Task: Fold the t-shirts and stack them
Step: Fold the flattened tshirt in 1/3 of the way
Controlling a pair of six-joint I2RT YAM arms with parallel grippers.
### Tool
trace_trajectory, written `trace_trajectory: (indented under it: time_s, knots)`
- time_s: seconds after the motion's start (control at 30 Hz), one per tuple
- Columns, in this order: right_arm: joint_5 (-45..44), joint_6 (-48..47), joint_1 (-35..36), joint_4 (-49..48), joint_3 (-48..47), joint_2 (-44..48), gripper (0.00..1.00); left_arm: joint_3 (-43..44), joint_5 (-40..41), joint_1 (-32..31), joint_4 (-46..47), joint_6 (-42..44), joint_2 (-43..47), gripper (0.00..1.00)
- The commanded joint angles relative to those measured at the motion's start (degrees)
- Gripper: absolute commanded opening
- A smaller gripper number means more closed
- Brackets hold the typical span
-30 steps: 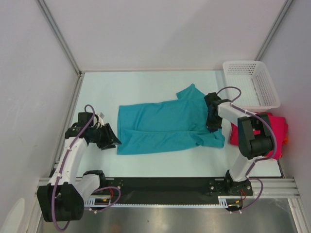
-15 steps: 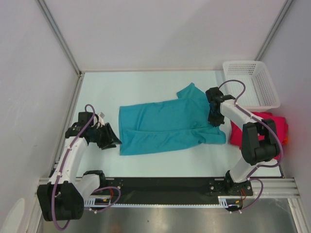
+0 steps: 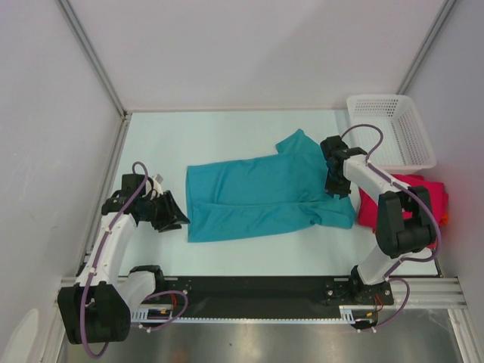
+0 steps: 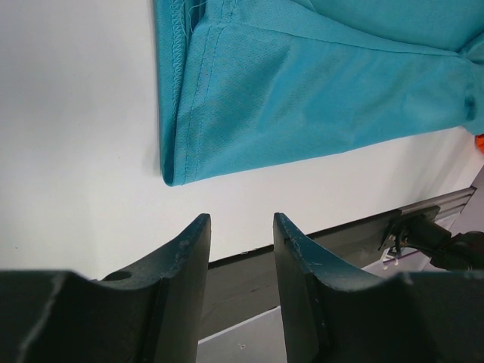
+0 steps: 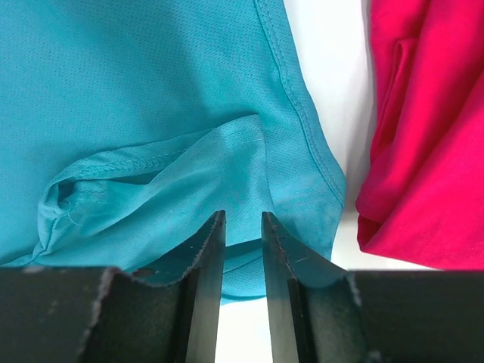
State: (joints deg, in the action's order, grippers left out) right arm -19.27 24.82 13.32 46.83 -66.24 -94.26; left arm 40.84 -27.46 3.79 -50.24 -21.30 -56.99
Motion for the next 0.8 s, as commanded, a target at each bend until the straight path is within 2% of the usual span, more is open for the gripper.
trace_trajectory:
  time_s: [0.0,0.47,0.63,0.77]
  knots:
    - [-1.5,0.1,0.0,-0.7,0.2,-0.8,0.31,0.2,-1.8,0.5,1.3,1.6,0.3,0.44]
    - [-2.4,0.1,-0.5,-2.0,2.1,-2.9,0.32,0.1,-2.4,0.9,1.2,2.1,0.5,0.43]
    - [-2.3,-0.3,-1.3,-2.7,3.0,-3.4,0.39,0.2,-2.5,0.9,1.1,2.1,0.6,0.43]
    - [-2.3,-0.5,-1.5,-3.4,3.0,-3.9,0.39,0.1,-2.3,1.0,0.9,2.1,0.7,0.43]
